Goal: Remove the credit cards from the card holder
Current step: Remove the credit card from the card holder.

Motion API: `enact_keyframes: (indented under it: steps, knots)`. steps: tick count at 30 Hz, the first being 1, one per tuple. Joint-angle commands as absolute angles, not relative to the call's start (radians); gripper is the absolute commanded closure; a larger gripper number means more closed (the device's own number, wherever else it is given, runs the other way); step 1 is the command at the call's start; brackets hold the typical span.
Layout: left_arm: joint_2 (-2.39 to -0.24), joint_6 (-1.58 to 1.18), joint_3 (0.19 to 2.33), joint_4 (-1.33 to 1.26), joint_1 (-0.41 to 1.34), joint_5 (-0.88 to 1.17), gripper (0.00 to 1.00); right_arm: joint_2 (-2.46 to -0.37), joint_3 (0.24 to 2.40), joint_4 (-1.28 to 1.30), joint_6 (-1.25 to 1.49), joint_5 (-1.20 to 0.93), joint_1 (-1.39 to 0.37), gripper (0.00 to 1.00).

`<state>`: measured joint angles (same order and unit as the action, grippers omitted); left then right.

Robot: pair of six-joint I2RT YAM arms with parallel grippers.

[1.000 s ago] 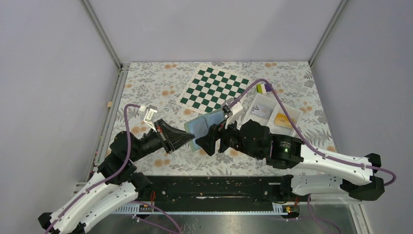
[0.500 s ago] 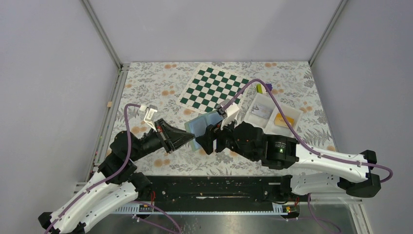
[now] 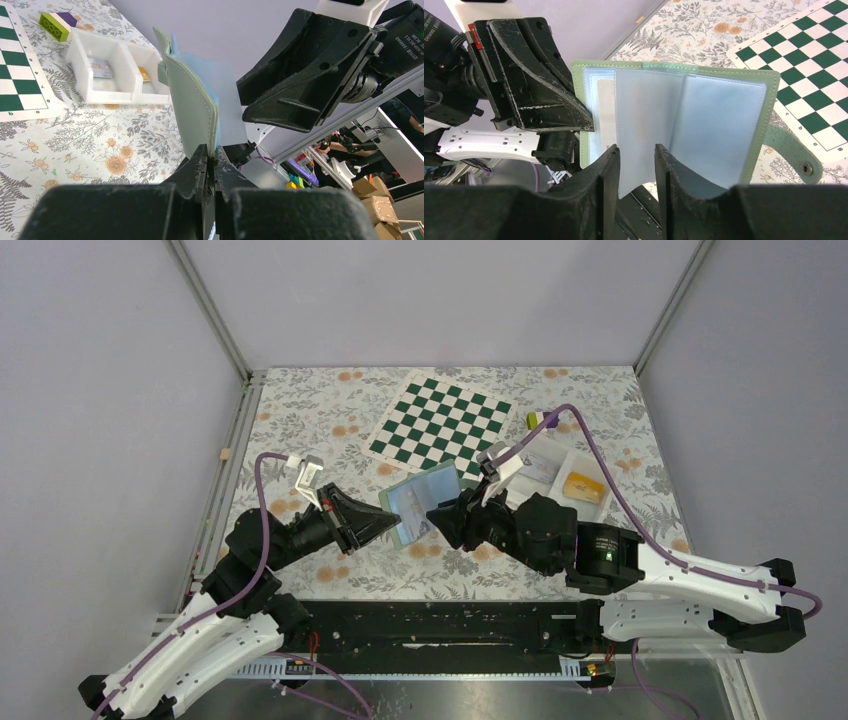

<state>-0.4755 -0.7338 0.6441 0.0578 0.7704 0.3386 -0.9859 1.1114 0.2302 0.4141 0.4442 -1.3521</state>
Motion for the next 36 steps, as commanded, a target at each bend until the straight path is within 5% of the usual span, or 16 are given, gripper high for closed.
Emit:
enact_keyframes:
  steps: [1, 6, 13, 22, 27, 36]
  knots:
    - [-0.470, -0.722, 0.679, -0.002, 0.774, 0.363, 1.00, -0.966, 1.094, 0.177, 0.388, 0.482, -1.360, 0.62]
    - [-0.457, -0.719, 0.680, -0.002, 0.774, 0.367, 1.00, -0.939, 1.093, 0.247, 0.398, 0.601, -1.359, 0.53]
    - [-0.445, -0.712, 0.677, 0.032, 0.774, 0.360, 1.00, -0.782, 1.080, 0.365, 0.437, 0.763, -1.359, 0.54]
    - [-0.456, -0.696, 0.683, 0.025, 0.774, 0.368, 1.00, -0.767, 1.062, 0.136, 0.380, 0.253, -1.359, 0.51]
    - [-0.462, -0.680, 0.683, 0.011, 0.774, 0.428, 1.00, -0.856, 1.149, 0.263, 0.307, 0.081, -1.349, 0.46]
    - [-0.456, -0.734, 0.641, -0.134, 0.774, 0.547, 1.00, -0.850, 1.046, 0.119, 0.469, -0.409, -1.043, 0.45]
